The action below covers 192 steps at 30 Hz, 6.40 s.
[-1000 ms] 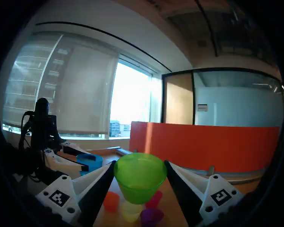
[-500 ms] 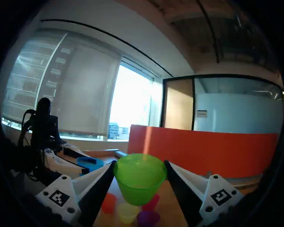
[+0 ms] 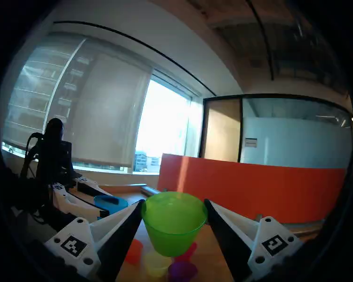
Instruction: Pour water
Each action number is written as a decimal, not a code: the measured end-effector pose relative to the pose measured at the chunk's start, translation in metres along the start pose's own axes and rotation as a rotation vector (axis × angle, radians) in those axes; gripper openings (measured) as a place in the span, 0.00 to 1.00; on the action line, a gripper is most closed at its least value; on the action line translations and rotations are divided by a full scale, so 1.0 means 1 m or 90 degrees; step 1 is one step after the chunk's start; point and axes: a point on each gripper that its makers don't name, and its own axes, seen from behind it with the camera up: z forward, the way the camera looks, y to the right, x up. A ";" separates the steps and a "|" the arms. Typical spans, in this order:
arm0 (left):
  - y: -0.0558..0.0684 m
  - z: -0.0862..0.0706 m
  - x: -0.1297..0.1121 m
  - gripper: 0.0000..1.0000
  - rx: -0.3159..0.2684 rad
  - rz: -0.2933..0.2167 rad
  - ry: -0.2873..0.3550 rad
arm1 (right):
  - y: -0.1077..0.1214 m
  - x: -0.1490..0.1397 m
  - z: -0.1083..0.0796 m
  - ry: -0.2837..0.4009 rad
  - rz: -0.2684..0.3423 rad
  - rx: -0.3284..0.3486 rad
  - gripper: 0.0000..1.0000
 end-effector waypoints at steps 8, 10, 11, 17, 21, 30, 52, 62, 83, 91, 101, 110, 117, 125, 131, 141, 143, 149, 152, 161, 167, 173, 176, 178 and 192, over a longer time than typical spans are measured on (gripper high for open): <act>-0.001 -0.001 -0.001 0.88 0.001 -0.001 0.000 | -0.004 0.000 0.001 0.001 -0.006 0.006 0.95; -0.001 -0.001 -0.002 0.88 0.001 -0.002 -0.002 | -0.004 0.000 0.002 0.000 -0.005 0.006 0.95; -0.002 -0.001 -0.002 0.88 0.001 -0.001 -0.002 | -0.004 0.000 0.002 0.000 -0.004 0.006 0.95; -0.003 -0.001 -0.004 0.88 0.002 0.002 -0.005 | -0.003 -0.001 0.002 -0.005 0.004 0.006 0.95; -0.003 -0.001 -0.003 0.88 0.002 0.002 -0.007 | -0.004 -0.002 0.002 -0.009 0.008 0.008 0.95; 0.002 -0.002 0.000 0.88 -0.005 0.009 -0.011 | -0.005 -0.011 0.000 -0.036 0.027 0.017 0.95; 0.017 -0.004 0.006 0.88 -0.037 0.025 -0.025 | -0.038 -0.061 -0.023 -0.169 0.070 0.129 0.95; 0.028 -0.005 0.004 0.88 -0.050 0.056 -0.039 | -0.053 -0.080 -0.034 -0.206 0.054 0.162 0.95; 0.040 -0.005 0.006 0.88 -0.054 0.170 -0.047 | -0.091 -0.095 -0.047 -0.215 0.064 0.227 0.95; 0.041 -0.005 0.005 0.88 -0.057 0.197 -0.048 | -0.098 -0.101 -0.051 -0.212 0.072 0.238 0.95; 0.048 -0.006 0.001 0.88 -0.074 0.236 -0.049 | -0.103 -0.102 -0.053 -0.211 0.072 0.249 0.95; 0.054 -0.006 0.002 0.88 -0.079 0.285 -0.050 | -0.108 -0.104 -0.054 -0.209 0.076 0.255 0.95; 0.058 -0.006 0.003 0.88 -0.080 0.325 -0.054 | -0.113 -0.107 -0.055 -0.207 0.083 0.259 0.95; 0.061 -0.006 -0.001 0.88 -0.084 0.357 -0.062 | -0.117 -0.109 -0.055 -0.203 0.089 0.265 0.95; 0.065 -0.007 -0.004 0.88 -0.091 0.378 -0.068 | -0.121 -0.108 -0.053 -0.200 0.090 0.270 0.95; 0.069 -0.010 -0.003 0.88 -0.098 0.401 -0.072 | -0.122 -0.107 -0.052 -0.198 0.087 0.271 0.95; 0.070 -0.010 -0.004 0.88 -0.100 0.409 -0.074 | -0.121 -0.107 -0.052 -0.198 0.087 0.270 0.95; 0.075 -0.010 -0.005 0.88 -0.108 0.418 -0.079 | -0.119 -0.107 -0.052 -0.196 0.087 0.268 0.95; 0.077 -0.010 -0.004 0.88 -0.109 0.425 -0.080 | -0.120 -0.107 -0.052 -0.195 0.087 0.268 0.95; 0.082 -0.011 -0.002 0.88 -0.114 0.447 -0.083 | -0.122 -0.104 -0.052 -0.189 0.090 0.271 0.95; 0.084 -0.011 -0.002 0.88 -0.116 0.456 -0.085 | -0.122 -0.103 -0.053 -0.187 0.088 0.273 0.95; 0.088 -0.011 -0.002 0.88 -0.118 0.468 -0.084 | -0.120 -0.102 -0.054 -0.185 0.087 0.272 0.95; 0.089 -0.011 -0.001 0.88 -0.119 0.472 -0.082 | -0.120 -0.101 -0.055 -0.184 0.084 0.273 0.95; 0.090 -0.012 -0.001 0.88 -0.119 0.474 -0.081 | -0.120 -0.101 -0.055 -0.183 0.082 0.274 0.95; 0.094 -0.013 -0.002 0.88 -0.128 0.490 -0.077 | -0.119 -0.101 -0.055 -0.180 0.078 0.278 0.95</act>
